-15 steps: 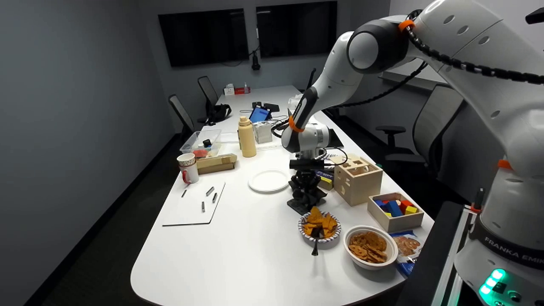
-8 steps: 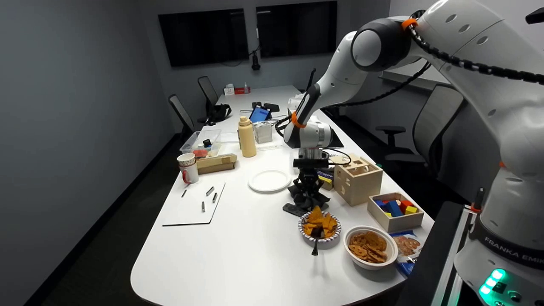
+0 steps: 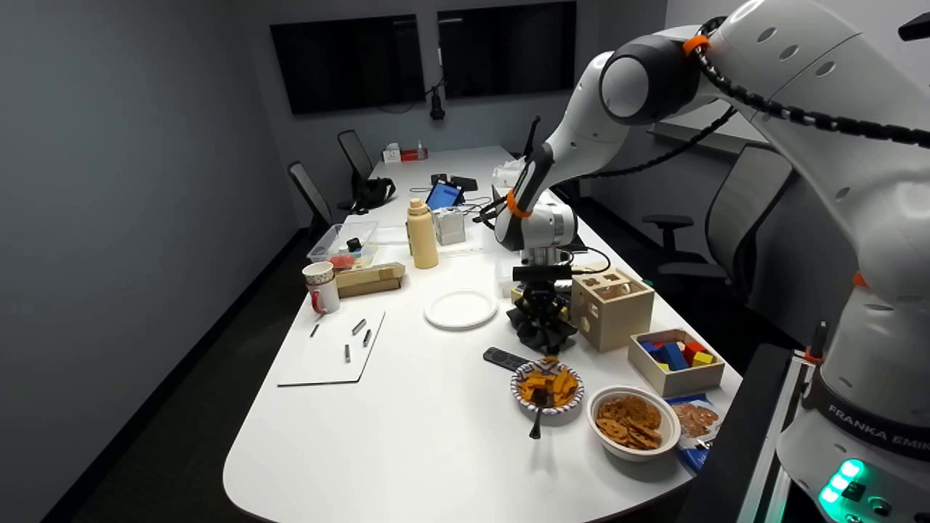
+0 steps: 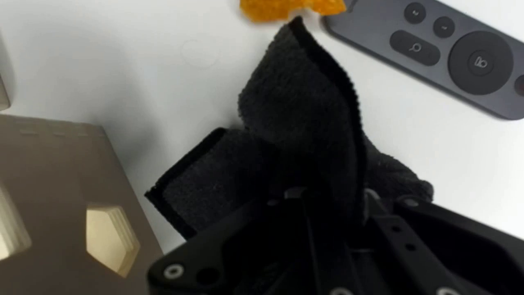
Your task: Use the towel to wipe the table.
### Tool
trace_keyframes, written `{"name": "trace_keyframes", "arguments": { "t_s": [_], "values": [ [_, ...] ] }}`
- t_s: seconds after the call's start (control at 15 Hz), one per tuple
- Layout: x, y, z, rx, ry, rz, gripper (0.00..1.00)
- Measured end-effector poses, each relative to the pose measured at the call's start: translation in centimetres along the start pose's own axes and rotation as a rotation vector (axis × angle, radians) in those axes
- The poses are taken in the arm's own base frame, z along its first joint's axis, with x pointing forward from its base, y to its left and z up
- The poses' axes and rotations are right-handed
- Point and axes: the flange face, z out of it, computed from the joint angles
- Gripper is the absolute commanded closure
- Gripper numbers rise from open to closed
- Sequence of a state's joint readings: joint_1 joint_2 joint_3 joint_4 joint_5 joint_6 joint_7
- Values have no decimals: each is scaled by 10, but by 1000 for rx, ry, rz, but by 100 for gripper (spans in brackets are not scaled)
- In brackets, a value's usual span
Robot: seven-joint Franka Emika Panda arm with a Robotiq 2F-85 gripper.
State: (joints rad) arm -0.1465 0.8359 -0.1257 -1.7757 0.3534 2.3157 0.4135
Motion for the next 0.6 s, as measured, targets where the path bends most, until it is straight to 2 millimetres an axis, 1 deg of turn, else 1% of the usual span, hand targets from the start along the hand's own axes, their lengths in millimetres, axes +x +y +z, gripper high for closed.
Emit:
{"name": "trace_keyframes", "arguments": {
  "t_s": [0.13,0.27,0.47,0.6],
  "values": [
    [1,-3,1,-1,5,-21,98],
    [-2,-11,5,2,-9,-52,98],
    [-14,-20,11,-7,-63,-85,98],
    [-20,-20,14,-24,-102,-85,98]
  ]
}}
